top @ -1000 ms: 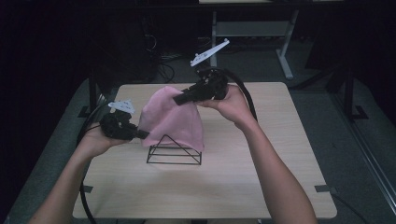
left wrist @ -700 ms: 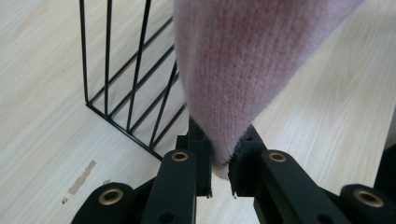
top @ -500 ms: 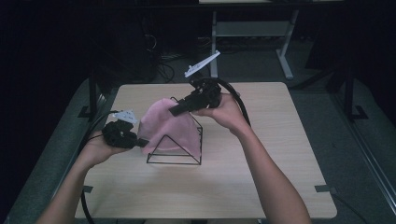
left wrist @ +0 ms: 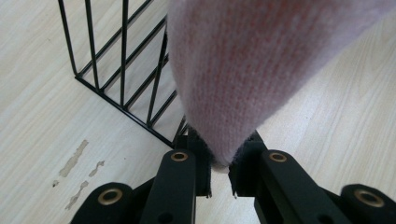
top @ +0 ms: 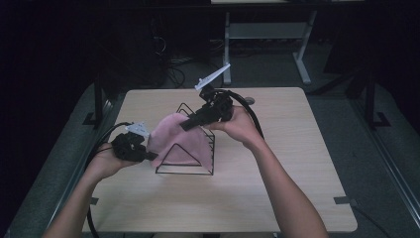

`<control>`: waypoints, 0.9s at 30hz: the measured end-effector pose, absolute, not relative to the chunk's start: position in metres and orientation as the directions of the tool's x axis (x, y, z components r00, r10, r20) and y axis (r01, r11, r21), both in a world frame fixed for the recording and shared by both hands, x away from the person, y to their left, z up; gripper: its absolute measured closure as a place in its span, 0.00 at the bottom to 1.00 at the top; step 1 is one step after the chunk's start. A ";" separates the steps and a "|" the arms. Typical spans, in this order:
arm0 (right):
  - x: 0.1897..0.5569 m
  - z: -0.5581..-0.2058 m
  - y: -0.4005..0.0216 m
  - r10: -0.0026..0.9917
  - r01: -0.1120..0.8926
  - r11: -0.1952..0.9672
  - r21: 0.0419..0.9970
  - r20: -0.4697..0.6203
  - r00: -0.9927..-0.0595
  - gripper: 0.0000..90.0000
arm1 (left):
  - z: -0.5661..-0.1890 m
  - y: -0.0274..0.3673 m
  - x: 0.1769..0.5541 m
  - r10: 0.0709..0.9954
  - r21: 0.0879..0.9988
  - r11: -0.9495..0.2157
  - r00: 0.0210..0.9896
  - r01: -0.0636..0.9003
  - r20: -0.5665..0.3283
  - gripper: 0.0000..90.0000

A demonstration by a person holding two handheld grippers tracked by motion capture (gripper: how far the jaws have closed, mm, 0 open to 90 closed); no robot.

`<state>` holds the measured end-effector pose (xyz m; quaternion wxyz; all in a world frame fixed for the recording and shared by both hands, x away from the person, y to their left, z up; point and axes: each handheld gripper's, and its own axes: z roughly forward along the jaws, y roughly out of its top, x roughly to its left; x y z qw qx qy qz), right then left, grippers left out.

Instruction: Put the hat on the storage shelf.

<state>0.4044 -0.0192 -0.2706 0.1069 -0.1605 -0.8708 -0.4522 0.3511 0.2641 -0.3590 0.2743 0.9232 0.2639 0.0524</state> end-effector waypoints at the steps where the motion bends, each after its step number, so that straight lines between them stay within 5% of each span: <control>1: 0.405 -0.272 -0.019 0.181 0.377 0.543 0.750 0.333 -0.925 0.80 | -0.361 0.265 0.352 0.516 0.533 -0.711 0.855 0.459 -0.049 0.90; 12: 0.403 -0.295 -0.016 0.181 0.388 0.576 0.719 0.351 -0.919 0.81 | -0.378 0.265 0.355 0.519 0.499 -0.722 0.852 0.479 -0.067 0.87; 23: 0.397 -0.301 -0.008 0.191 0.377 0.572 0.728 0.329 -0.925 0.85 | -0.354 0.268 0.349 0.513 0.605 -0.653 0.854 0.456 -0.089 0.76; 27: 0.396 -0.302 -0.008 0.194 0.384 0.575 0.723 0.336 -0.922 0.84 | -0.347 0.267 0.347 0.508 0.625 -0.647 0.858 0.436 -0.073 0.87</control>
